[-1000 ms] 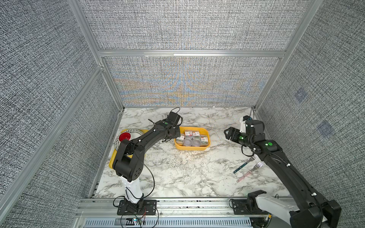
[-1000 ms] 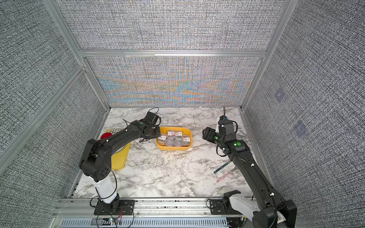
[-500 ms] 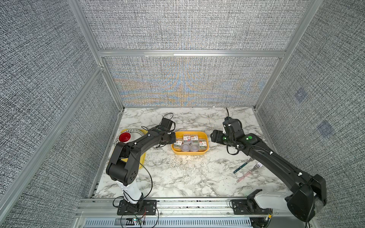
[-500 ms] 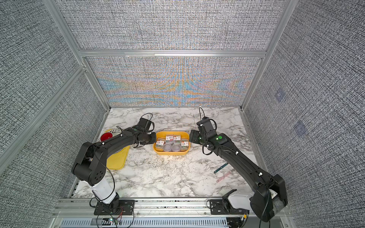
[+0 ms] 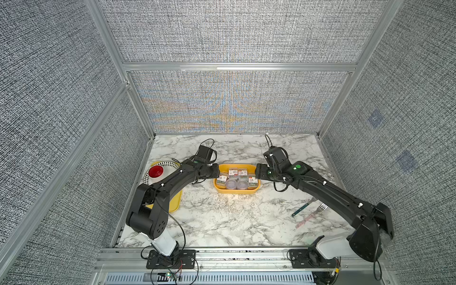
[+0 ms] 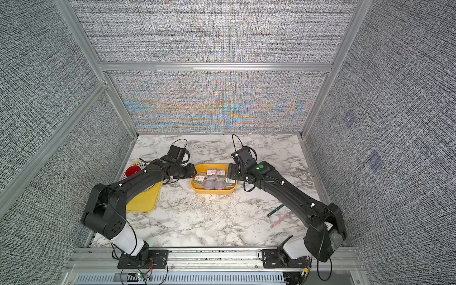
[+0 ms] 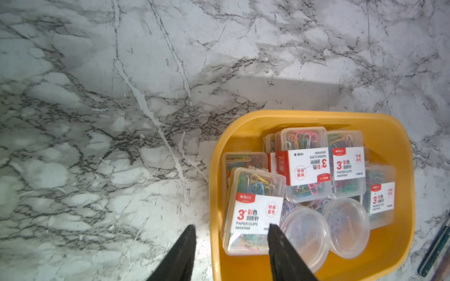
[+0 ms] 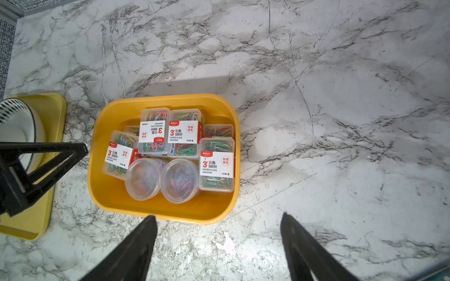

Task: Take the paper clips out of the storage box
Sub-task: Move the storage box to the center of the board, then pick up the boxed paper clips from the storage box.

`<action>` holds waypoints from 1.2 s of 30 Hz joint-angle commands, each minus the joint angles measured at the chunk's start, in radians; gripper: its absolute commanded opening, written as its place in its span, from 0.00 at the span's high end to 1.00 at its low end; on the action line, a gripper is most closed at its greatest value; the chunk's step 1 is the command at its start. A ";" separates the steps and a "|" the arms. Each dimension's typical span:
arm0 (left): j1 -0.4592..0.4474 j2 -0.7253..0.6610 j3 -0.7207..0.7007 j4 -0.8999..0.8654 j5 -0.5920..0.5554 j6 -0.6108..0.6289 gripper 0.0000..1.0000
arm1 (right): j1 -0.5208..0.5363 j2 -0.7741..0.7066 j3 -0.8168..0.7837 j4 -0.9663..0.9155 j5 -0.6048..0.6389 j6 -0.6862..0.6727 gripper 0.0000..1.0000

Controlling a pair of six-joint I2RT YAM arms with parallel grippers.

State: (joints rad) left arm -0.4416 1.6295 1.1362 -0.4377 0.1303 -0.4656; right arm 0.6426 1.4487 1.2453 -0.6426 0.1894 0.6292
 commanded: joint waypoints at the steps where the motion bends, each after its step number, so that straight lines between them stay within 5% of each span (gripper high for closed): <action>1: 0.001 -0.071 0.010 -0.063 -0.034 -0.011 0.46 | 0.016 0.033 0.050 -0.043 0.022 0.002 0.17; 9: 0.014 -0.312 0.100 -0.247 -0.227 0.047 0.47 | 0.069 0.219 0.263 -0.188 0.054 -0.033 0.18; 17: 0.075 -0.464 0.001 -0.268 -0.327 0.088 0.49 | 0.083 0.329 0.319 -0.140 0.025 -0.019 0.22; 36: 0.138 -0.439 -0.133 -0.235 -0.308 0.072 0.49 | 0.104 0.403 0.388 -0.126 -0.004 0.139 0.22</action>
State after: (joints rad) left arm -0.3054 1.1893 1.0019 -0.6819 -0.1738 -0.3939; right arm 0.7456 1.8572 1.6344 -0.7784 0.1921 0.6964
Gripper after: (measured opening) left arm 0.506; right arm 0.777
